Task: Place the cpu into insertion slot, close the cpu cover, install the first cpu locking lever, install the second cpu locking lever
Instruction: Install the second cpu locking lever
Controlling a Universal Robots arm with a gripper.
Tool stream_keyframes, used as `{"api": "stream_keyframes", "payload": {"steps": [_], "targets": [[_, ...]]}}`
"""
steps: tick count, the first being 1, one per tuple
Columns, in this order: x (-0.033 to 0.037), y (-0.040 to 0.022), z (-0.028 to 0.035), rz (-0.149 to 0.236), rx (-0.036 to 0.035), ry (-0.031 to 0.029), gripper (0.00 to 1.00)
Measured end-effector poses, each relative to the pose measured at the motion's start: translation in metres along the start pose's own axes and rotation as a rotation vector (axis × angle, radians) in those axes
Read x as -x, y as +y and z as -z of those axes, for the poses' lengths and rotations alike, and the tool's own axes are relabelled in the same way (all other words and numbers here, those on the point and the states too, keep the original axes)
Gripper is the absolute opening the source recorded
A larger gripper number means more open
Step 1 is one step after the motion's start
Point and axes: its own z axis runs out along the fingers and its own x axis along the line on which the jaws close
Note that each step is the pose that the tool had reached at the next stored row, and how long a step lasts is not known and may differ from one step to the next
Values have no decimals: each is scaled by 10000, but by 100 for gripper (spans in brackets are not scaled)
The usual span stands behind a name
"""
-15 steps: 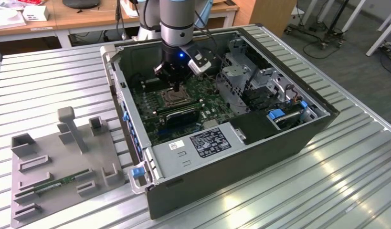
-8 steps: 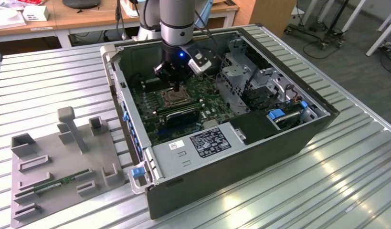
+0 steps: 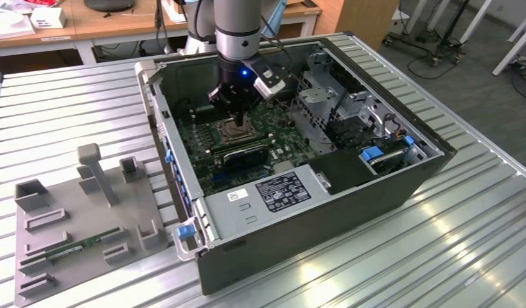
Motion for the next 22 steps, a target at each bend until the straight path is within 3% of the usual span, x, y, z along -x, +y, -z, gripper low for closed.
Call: {"api": "stream_keyframes", "payload": {"steps": [7,20,22], "targets": [[1,0,15,1,-3,0,11],[7,1,112,0,0,-1,11],[9,1,152,1,-3,0,11]]}}
